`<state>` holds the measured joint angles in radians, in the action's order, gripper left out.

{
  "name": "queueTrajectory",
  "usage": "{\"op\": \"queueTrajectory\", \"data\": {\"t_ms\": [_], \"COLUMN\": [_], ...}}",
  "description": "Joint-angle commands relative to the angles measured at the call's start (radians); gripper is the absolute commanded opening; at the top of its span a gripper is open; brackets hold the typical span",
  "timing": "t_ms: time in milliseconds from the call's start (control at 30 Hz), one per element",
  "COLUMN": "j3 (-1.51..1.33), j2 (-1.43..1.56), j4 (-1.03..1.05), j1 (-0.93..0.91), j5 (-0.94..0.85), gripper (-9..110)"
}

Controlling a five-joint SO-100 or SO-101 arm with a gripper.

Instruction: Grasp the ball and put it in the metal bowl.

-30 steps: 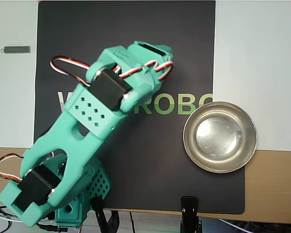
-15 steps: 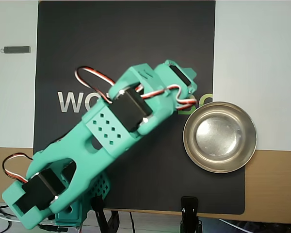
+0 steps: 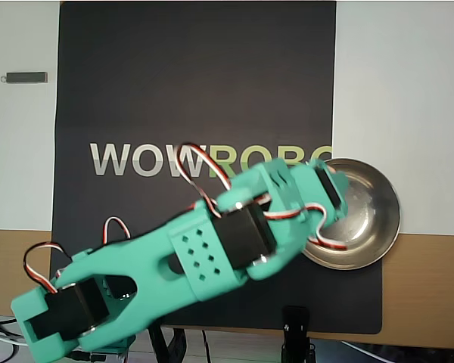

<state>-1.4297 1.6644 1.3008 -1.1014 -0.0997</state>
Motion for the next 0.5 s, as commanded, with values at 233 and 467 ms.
{"op": "queueTrajectory", "data": {"t_ms": [233, 467], "j3": [0.055, 0.155], "j2": [-0.176, -0.302], "j4": [-0.049, -0.064], "j1": [-0.095, -0.120], "j5": [-0.002, -0.002], "gripper": [19, 19]}}
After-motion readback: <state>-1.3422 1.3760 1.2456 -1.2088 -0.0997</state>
